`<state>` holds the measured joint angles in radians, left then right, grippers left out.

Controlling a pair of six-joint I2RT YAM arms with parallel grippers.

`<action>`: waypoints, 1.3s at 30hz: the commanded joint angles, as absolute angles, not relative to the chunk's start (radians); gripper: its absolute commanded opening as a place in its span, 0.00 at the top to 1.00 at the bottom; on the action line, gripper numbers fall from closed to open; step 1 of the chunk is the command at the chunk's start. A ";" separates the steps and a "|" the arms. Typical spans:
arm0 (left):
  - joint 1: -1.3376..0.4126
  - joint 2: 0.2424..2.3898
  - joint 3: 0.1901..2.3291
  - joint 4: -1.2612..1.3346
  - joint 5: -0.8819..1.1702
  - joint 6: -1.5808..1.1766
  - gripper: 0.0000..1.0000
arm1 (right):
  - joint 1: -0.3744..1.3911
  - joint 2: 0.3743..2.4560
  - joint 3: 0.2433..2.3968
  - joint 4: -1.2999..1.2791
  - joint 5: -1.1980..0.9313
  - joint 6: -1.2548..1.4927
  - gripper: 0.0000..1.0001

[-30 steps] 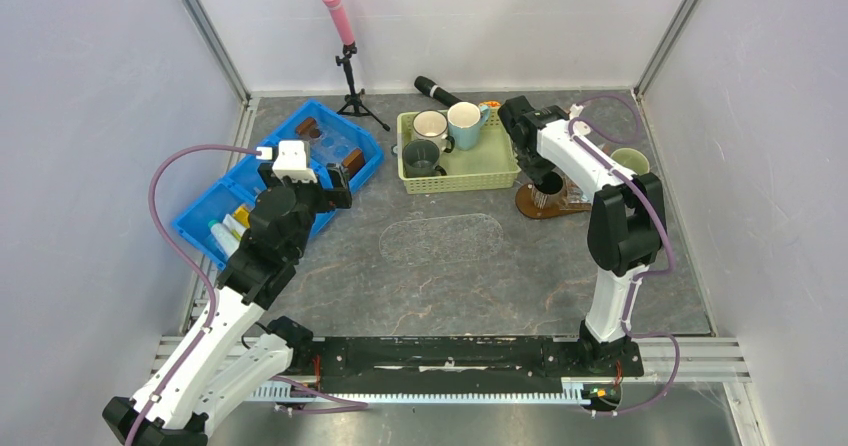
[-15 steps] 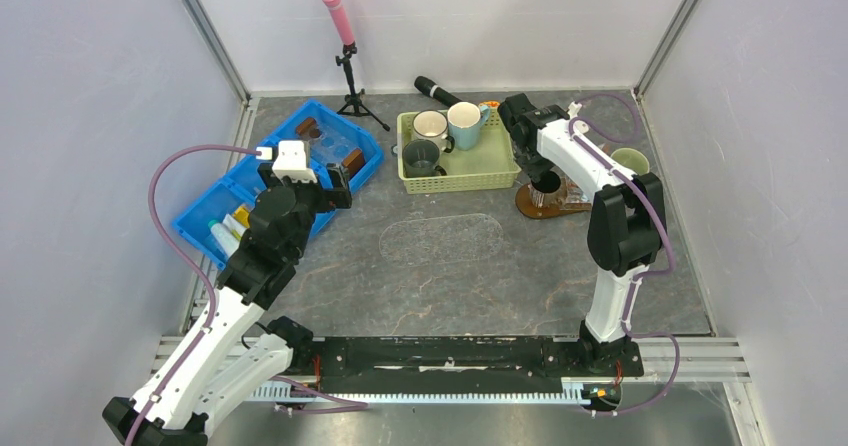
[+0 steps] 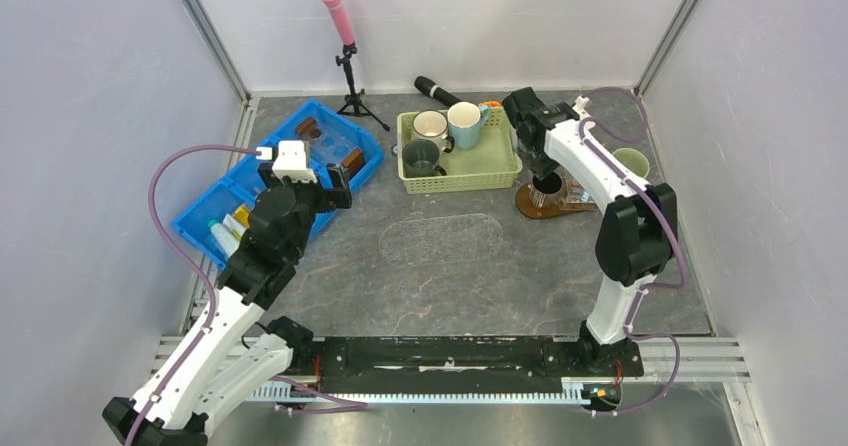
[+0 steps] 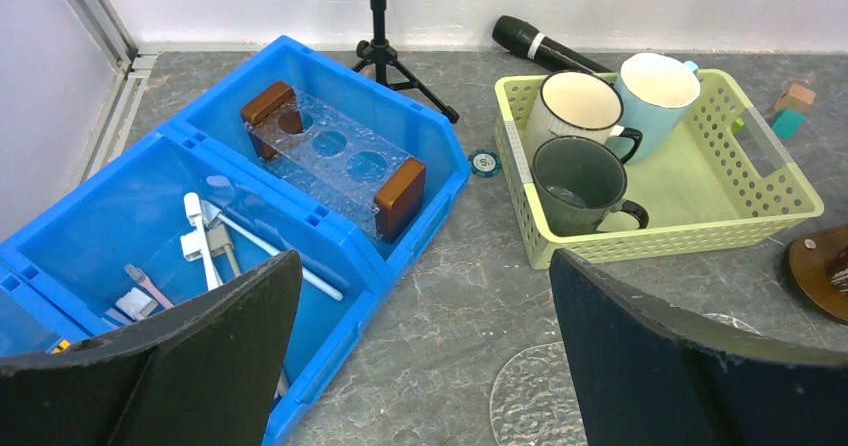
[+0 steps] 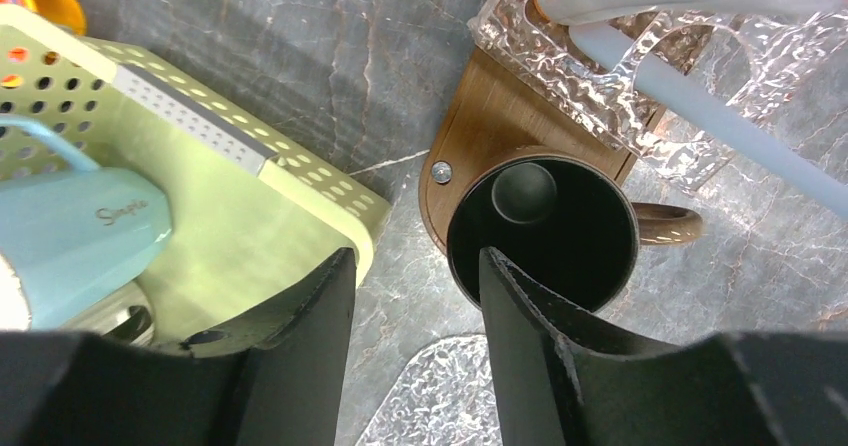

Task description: Prepare toiletry sets of a toothbrush and toothpaste on the tray

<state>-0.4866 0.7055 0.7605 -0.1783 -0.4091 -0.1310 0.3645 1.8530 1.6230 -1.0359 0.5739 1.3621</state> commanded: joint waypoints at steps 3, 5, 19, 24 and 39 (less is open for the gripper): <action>-0.489 0.695 0.782 -0.150 -0.414 -0.150 0.00 | 0.363 1.740 1.623 -1.015 0.587 1.335 0.42; -0.489 0.694 0.784 -0.152 -0.414 -0.150 0.00 | 0.363 1.713 1.621 -0.989 0.572 1.297 0.41; -0.488 0.608 0.885 -0.279 -0.465 -0.145 0.00 | 0.361 1.178 1.302 -0.486 0.609 0.593 0.17; -0.489 0.549 0.926 -0.344 -0.517 -0.112 0.00 | 0.362 0.829 1.015 -0.245 0.719 0.310 0.02; -0.489 0.335 0.956 -0.444 -0.640 -0.014 0.00 | 0.362 0.339 0.690 -0.092 0.771 -0.143 0.02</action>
